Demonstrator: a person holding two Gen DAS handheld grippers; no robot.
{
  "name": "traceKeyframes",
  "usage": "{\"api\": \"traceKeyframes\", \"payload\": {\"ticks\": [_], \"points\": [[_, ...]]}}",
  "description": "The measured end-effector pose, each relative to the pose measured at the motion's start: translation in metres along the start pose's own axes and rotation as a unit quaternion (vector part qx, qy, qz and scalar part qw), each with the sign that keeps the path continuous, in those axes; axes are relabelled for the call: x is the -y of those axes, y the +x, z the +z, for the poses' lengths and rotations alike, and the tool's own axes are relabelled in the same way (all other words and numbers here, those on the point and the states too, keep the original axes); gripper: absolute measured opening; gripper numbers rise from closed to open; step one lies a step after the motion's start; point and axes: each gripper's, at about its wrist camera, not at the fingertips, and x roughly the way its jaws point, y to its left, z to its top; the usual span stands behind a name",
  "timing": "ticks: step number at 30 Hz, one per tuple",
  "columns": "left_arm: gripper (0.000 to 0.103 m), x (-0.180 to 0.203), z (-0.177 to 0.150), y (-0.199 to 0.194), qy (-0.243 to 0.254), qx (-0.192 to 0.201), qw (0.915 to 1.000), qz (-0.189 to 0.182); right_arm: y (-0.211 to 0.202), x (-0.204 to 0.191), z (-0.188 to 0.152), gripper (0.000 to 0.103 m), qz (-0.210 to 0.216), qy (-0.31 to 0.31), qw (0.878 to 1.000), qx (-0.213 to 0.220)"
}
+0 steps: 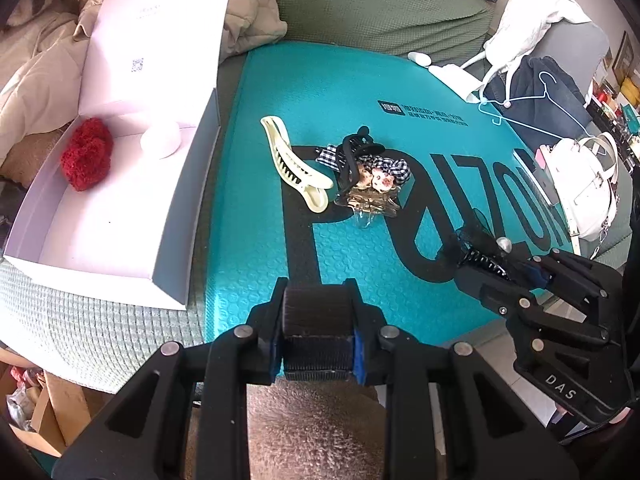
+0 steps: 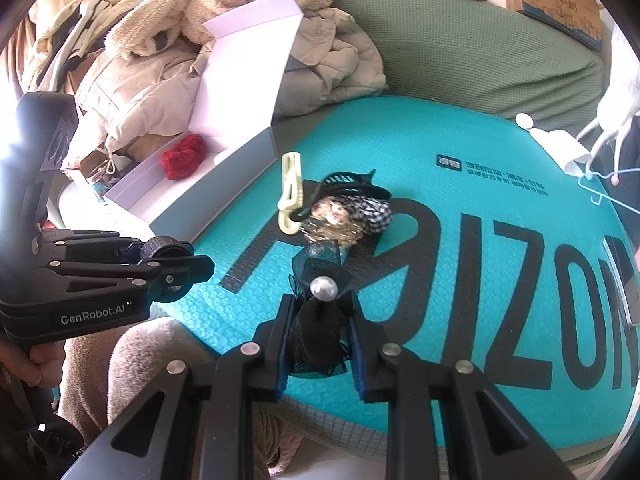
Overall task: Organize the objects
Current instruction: 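Lift the hair tie with the left tool while the right tool lifts the bow clip, then carry the hair tie and bow clip with both tools over the white box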
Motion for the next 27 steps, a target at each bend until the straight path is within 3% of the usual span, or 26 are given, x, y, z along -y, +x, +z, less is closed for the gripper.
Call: {"api": "traceKeyframes", "payload": {"ticks": [27], "points": [[0.024, -0.078, -0.030, -0.084, -0.064, 0.032, 0.9935, 0.089, -0.008, -0.114, 0.032, 0.024, 0.082, -0.136, 0.987, 0.004]]}}
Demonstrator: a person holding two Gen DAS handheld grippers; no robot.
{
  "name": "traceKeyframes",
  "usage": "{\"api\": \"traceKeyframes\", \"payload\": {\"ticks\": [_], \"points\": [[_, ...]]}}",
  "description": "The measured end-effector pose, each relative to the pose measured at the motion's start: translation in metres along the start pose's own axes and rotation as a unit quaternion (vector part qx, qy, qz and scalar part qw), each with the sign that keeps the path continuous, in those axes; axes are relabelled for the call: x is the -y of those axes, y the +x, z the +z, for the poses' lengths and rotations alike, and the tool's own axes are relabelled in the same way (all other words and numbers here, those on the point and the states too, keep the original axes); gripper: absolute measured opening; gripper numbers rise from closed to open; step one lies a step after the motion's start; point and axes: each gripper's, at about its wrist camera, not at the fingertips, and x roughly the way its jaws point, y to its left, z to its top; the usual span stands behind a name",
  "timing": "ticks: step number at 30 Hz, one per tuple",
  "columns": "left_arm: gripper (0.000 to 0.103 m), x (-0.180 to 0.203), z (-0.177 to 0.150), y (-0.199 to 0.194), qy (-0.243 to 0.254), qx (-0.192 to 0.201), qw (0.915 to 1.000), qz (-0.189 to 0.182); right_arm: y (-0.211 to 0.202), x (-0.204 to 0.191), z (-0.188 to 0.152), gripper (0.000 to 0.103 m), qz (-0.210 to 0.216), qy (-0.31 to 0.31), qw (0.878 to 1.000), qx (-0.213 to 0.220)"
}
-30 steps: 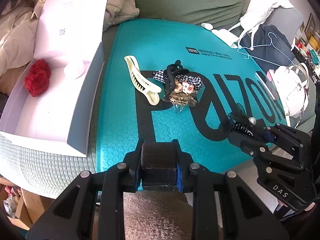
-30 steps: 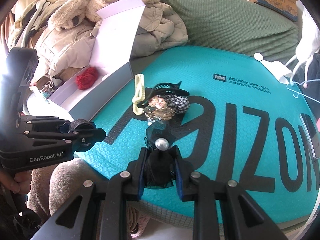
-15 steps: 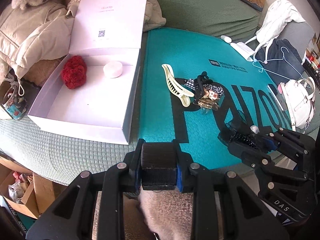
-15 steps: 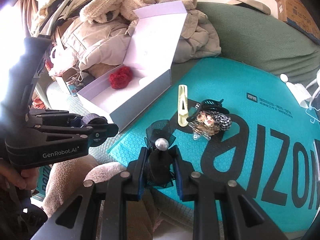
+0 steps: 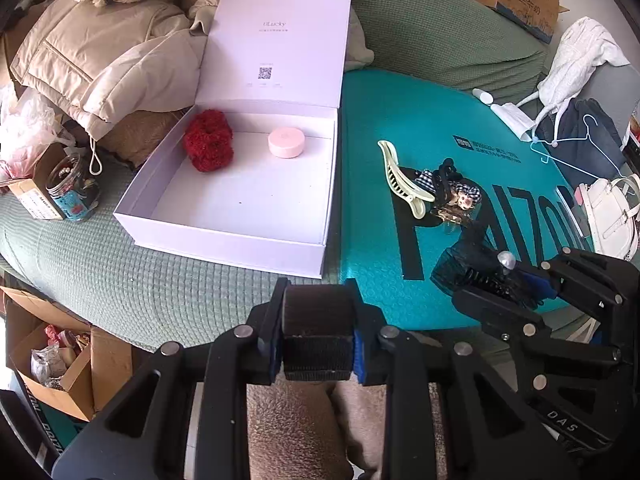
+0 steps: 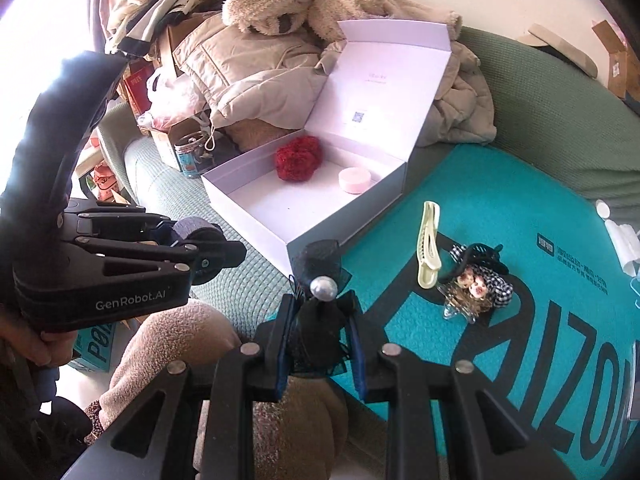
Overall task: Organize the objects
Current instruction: 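Carry the hair tie and bow clip with both tools over the white box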
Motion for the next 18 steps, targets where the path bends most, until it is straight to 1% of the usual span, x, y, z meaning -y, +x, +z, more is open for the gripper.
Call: {"api": "traceKeyframes", "payload": {"ticks": [3, 8, 18], "points": [[0.024, -0.009, 0.000, -0.005, -0.001, 0.002, 0.9999, 0.013, 0.005, -0.008, 0.006, 0.024, 0.007, -0.012, 1.000, -0.002], [0.024, -0.024, 0.003, -0.007, -0.010, 0.004, 0.9997, 0.020, 0.015, -0.017, 0.016, 0.024, 0.015, -0.023, 1.000, -0.004], [0.024, -0.041, 0.020, 0.013, -0.009, -0.002, 0.9998, 0.018, 0.041, -0.018, 0.037, 0.024, 0.019, -0.032, 0.999, -0.010]]}}
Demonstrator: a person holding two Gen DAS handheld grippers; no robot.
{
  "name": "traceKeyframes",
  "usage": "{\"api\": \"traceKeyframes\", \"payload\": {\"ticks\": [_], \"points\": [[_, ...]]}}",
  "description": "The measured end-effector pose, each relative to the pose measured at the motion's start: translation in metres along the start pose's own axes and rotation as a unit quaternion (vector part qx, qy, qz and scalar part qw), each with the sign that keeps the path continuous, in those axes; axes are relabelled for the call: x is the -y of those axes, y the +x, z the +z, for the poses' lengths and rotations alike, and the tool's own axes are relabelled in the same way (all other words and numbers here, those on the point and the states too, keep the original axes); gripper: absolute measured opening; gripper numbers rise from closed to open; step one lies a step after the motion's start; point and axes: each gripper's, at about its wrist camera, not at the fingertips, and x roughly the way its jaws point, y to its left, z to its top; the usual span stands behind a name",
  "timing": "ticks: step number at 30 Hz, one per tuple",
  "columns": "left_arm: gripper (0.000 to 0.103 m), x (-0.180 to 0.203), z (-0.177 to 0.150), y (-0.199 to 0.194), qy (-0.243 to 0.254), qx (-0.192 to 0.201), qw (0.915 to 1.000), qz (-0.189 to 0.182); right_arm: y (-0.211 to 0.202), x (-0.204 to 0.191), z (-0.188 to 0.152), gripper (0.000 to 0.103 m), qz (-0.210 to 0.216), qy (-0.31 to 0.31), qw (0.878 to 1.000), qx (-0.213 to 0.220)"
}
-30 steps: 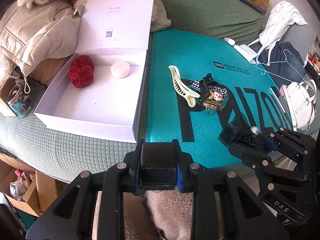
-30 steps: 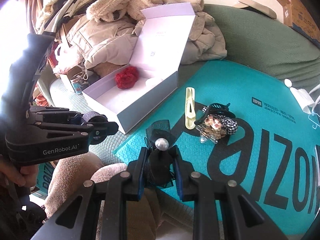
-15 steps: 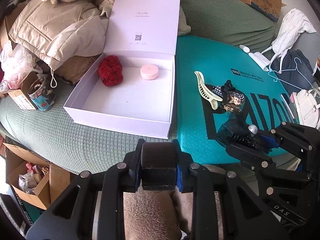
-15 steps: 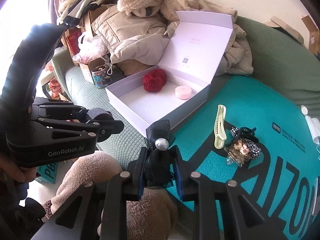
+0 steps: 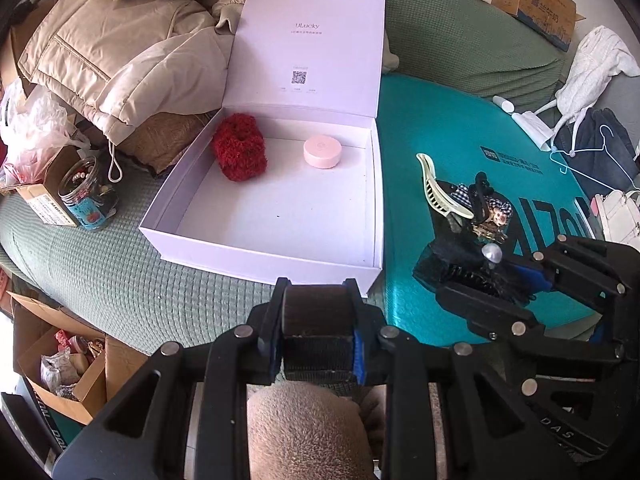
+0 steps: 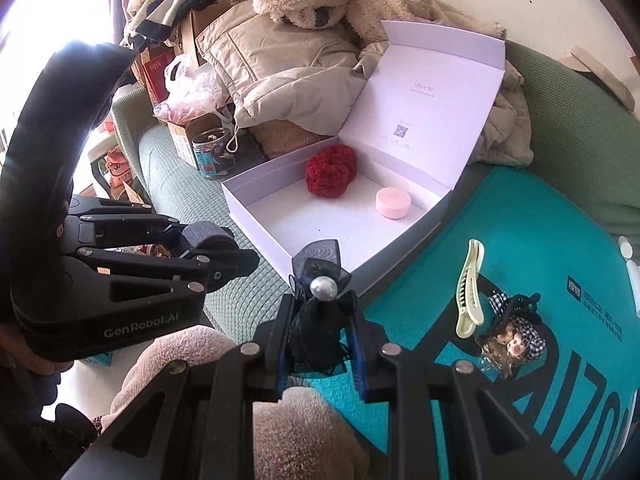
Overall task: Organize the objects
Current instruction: 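Carry the hair tie and bow clip with both tools over the white box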
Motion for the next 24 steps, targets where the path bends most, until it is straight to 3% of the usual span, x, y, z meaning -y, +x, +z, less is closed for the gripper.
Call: {"api": "traceKeyframes", "payload": {"ticks": [24], "points": [[0.024, -0.052, 0.063, 0.089, 0.004, -0.007, 0.9998, 0.016, 0.097, 0.024, 0.059, 0.024, 0.005, -0.012, 1.000, -0.015]]}}
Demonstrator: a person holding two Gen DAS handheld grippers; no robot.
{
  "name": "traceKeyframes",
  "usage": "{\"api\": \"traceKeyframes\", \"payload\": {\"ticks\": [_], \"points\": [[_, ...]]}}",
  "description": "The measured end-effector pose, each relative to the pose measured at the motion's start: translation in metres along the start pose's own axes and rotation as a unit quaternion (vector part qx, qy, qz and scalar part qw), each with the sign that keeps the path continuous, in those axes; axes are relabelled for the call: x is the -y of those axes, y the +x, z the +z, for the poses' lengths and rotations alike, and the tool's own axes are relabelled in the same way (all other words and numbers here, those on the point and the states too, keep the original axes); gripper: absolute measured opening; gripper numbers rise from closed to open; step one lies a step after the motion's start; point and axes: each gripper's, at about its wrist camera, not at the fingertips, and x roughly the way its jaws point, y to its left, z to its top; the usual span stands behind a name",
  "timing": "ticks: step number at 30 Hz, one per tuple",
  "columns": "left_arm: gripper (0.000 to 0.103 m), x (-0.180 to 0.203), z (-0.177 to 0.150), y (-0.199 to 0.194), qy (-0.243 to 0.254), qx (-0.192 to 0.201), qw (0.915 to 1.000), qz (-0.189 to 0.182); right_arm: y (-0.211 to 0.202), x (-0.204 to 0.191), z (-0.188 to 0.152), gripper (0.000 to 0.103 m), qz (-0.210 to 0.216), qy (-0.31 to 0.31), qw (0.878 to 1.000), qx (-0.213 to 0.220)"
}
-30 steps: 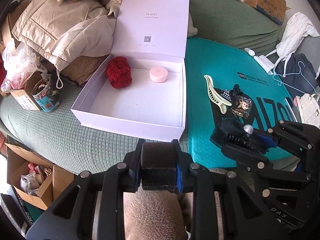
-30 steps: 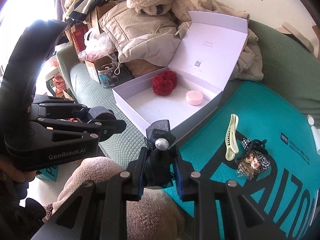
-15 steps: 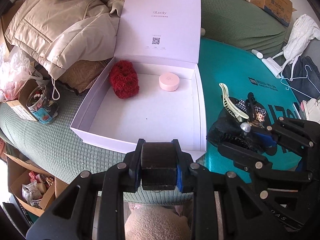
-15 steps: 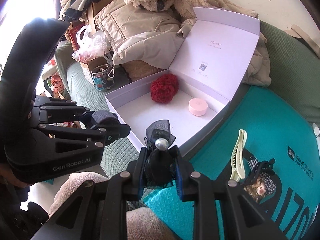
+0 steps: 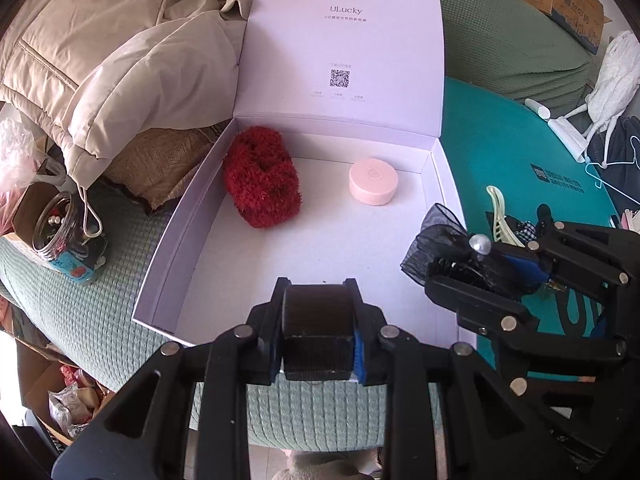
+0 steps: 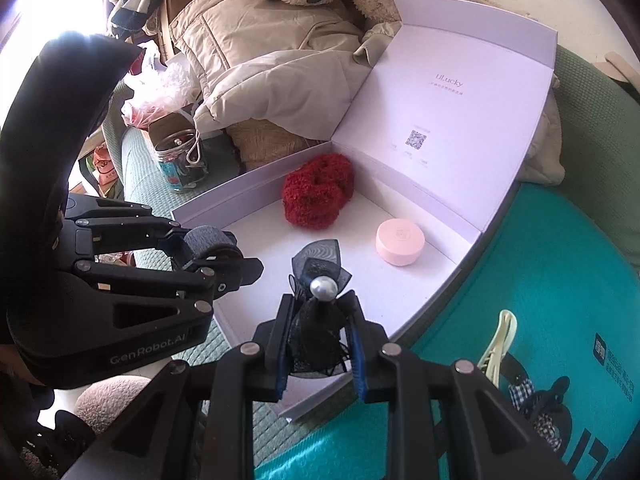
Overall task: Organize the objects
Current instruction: 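Carry the hair tie and bow clip with both tools over the white box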
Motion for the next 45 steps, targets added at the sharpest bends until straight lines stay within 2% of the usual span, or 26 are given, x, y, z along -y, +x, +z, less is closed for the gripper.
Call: {"api": "traceKeyframes", "payload": {"ticks": [17, 25, 36, 45], "points": [[0.024, -0.030, 0.042, 0.057, 0.017, 0.000, 0.9996, 0.021, 0.057, 0.020, 0.036, 0.024, -0.018, -0.012, 1.000, -0.009], [0.024, -0.035, 0.059, 0.074, 0.033, 0.003, 0.9992, 0.024, 0.071, 0.029, 0.053, 0.024, -0.029, -0.015, 0.999, -0.005], [0.024, -0.026, 0.086, 0.093, 0.063, 0.008, 0.9979, 0.009, 0.094, 0.050, 0.069, 0.024, -0.049, -0.012, 0.999, -0.014], [0.025, -0.025, 0.103, 0.109, 0.069, 0.012, 0.9976, 0.001, 0.112, 0.059, 0.073, 0.024, -0.067, -0.010, 0.997, -0.028]]}}
